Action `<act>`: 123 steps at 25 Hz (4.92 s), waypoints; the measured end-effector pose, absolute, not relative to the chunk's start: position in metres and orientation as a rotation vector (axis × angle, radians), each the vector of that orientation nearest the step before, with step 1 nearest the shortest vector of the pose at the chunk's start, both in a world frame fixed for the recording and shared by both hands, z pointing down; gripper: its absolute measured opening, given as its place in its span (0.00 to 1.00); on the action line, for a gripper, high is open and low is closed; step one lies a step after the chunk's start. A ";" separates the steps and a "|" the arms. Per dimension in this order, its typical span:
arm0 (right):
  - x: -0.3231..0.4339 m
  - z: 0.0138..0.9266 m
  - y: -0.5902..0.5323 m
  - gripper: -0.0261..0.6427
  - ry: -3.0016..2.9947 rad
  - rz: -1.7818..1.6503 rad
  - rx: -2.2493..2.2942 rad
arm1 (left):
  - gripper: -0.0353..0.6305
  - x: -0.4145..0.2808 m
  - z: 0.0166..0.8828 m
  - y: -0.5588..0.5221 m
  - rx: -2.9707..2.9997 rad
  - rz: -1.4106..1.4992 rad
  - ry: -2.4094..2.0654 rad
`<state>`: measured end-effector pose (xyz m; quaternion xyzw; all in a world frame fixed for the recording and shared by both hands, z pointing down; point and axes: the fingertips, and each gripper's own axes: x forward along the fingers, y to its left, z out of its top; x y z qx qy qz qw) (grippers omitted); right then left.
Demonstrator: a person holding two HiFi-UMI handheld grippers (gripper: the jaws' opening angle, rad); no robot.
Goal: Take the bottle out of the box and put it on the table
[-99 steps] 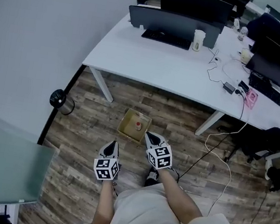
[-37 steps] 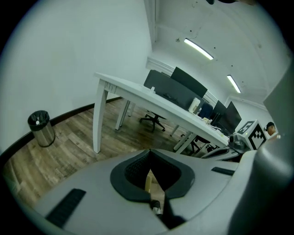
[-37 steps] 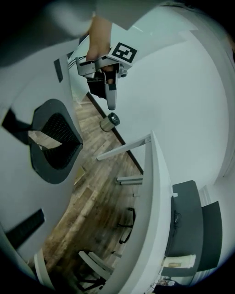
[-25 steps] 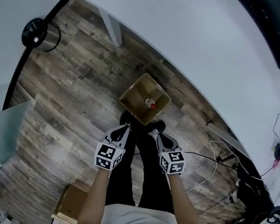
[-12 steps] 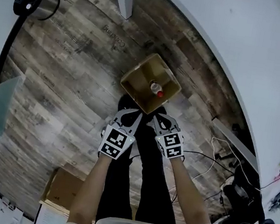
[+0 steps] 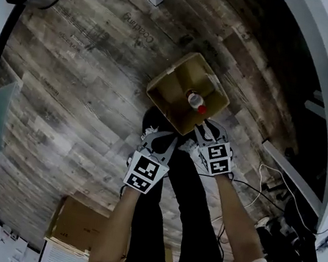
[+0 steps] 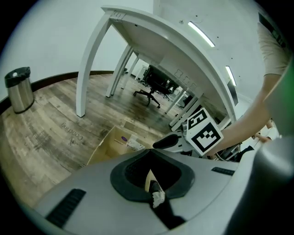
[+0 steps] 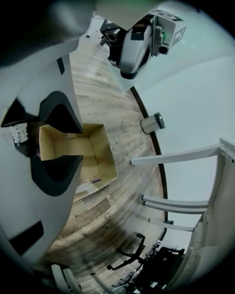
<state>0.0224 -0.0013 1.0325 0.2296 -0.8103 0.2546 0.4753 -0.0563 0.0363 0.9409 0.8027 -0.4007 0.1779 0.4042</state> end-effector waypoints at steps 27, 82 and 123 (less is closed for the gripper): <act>0.028 1.144 -0.032 0.31 -1.881 0.393 0.508 | 0.07 -0.041 1.000 0.021 2.121 0.441 -1.032; 0.086 0.559 -0.060 0.31 -2.072 0.331 0.694 | 0.07 0.021 0.564 -0.025 2.519 0.528 -0.773; 0.340 0.344 -0.176 0.31 -2.170 0.352 1.181 | 0.08 0.226 0.379 -0.114 2.793 0.506 -0.751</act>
